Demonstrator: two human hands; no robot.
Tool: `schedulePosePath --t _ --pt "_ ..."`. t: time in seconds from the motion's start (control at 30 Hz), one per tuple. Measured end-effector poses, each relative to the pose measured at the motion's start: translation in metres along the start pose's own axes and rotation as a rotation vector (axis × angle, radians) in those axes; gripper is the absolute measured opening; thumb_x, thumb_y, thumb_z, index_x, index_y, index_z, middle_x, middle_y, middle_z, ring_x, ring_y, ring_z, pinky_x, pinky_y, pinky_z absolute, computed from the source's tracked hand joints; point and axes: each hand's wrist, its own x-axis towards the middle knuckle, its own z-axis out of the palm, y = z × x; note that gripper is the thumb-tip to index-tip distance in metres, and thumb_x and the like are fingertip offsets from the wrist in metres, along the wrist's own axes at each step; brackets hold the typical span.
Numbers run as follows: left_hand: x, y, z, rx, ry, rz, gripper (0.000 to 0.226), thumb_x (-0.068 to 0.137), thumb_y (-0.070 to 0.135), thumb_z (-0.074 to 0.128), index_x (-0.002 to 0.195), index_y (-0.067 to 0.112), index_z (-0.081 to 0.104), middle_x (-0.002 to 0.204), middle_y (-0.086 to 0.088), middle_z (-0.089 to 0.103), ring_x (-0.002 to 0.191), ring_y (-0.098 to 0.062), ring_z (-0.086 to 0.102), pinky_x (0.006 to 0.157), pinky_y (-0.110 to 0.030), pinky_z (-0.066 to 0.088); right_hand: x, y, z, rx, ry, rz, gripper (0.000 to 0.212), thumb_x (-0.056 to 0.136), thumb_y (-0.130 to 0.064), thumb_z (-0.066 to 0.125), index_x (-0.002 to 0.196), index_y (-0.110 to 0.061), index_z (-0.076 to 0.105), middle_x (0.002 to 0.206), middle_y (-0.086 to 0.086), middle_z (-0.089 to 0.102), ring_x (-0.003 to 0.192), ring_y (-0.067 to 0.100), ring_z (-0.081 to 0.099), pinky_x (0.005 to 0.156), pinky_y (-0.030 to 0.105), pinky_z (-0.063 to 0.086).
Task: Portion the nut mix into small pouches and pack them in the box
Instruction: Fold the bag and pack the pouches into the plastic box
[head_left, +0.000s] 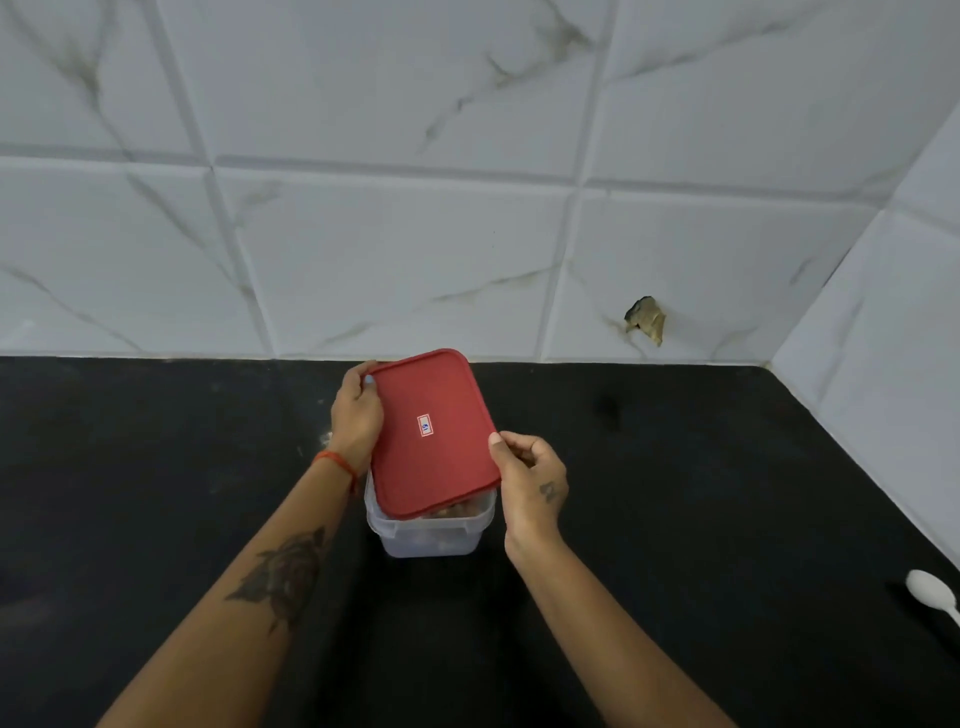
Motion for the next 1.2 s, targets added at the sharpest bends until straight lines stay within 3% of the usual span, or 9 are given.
schedulePosePath --t 0.2,0.4,0.53,0.67,0.8,0.9,0.97,1.1,1.2 --pt "0.020 -0.012 0.002 0.083 -0.129 -0.023 0.033 0.101 0.011 0.034 0.126 0.012 0.056 0.122 -0.009 0.055 0.099 -0.017 0.053 0.084 -0.030 0.045 -0.007 0.019 -0.002 -0.046 -0.012 0.041 0.009 0.085 -0.026 0.068 0.087 -0.019 0.064 0.092 -0.005 0.064 0.087 0.008 0.062 0.075 0.023 0.052" --pt "0.023 -0.012 0.002 0.134 -0.211 -0.047 0.031 0.101 0.011 0.036 0.124 0.013 0.057 0.113 -0.010 0.058 0.080 -0.010 0.053 0.070 -0.024 0.047 -0.012 0.025 -0.002 -0.028 -0.040 0.066 0.013 0.087 -0.026 0.066 0.094 -0.017 0.062 0.101 -0.005 0.064 0.094 0.007 0.061 0.083 0.028 0.053" --pt "0.016 -0.013 0.000 0.229 -0.254 0.016 0.032 0.101 0.015 0.036 0.128 0.014 0.054 0.125 -0.012 0.056 0.101 -0.021 0.055 0.088 -0.033 0.047 -0.018 0.029 -0.001 -0.112 -0.079 -0.069 0.025 0.094 -0.025 0.056 0.119 -0.025 0.058 0.115 -0.012 0.060 0.105 0.003 0.057 0.094 0.028 0.049" --pt "0.008 -0.013 -0.002 0.357 -0.257 0.096 0.035 0.102 0.020 0.035 0.133 0.014 0.049 0.131 -0.012 0.053 0.116 -0.025 0.051 0.095 -0.032 0.041 -0.019 0.039 -0.001 -0.276 -0.096 -0.246 0.037 0.099 -0.025 0.046 0.135 -0.016 0.051 0.132 -0.004 0.056 0.120 0.006 0.051 0.103 0.025 0.042" --pt "0.004 -0.013 -0.001 0.429 -0.235 0.152 0.036 0.103 0.021 0.032 0.135 0.011 0.047 0.129 -0.013 0.055 0.111 -0.023 0.052 0.086 -0.024 0.035 -0.016 0.045 0.000 -0.429 -0.024 -0.448 0.034 0.098 -0.018 0.048 0.130 -0.008 0.055 0.117 0.005 0.066 0.098 0.001 0.056 0.082 0.000 0.039" --pt "0.003 -0.015 0.001 0.464 -0.217 0.171 0.036 0.103 0.021 0.032 0.134 0.009 0.047 0.126 -0.016 0.057 0.114 -0.028 0.053 0.086 -0.024 0.036 -0.015 0.047 0.001 -0.477 0.004 -0.534 0.037 0.094 -0.021 0.047 0.125 -0.005 0.060 0.096 0.006 0.072 0.081 0.006 0.063 0.073 0.011 0.047" --pt "0.004 -0.015 0.001 0.527 -0.212 0.191 0.037 0.103 0.020 0.032 0.135 0.008 0.046 0.128 -0.017 0.057 0.117 -0.030 0.052 0.091 -0.028 0.037 -0.014 0.049 -0.001 -0.488 0.021 -0.563 0.037 0.092 -0.021 0.047 0.123 -0.005 0.061 0.093 0.006 0.073 0.079 0.005 0.063 0.072 0.011 0.046" --pt "-0.001 -0.009 0.003 0.794 -0.197 0.340 0.048 0.103 0.030 0.033 0.144 0.006 0.036 0.152 -0.017 0.030 0.141 -0.033 0.027 0.114 -0.044 0.021 -0.010 0.038 -0.006 -0.526 -0.076 -0.497 0.035 0.098 -0.021 0.049 0.129 -0.008 0.056 0.123 0.006 0.064 0.114 0.016 0.060 0.092 0.011 0.038" --pt "-0.013 0.000 0.011 1.067 -0.234 0.548 0.056 0.102 0.039 0.029 0.150 0.012 0.023 0.159 -0.009 0.014 0.147 -0.030 0.006 0.117 -0.051 0.004 0.002 0.017 0.001 -0.636 -0.221 -0.531 0.047 0.100 -0.028 0.041 0.143 -0.009 0.037 0.149 0.005 0.038 0.138 0.017 0.034 0.108 0.019 0.022"
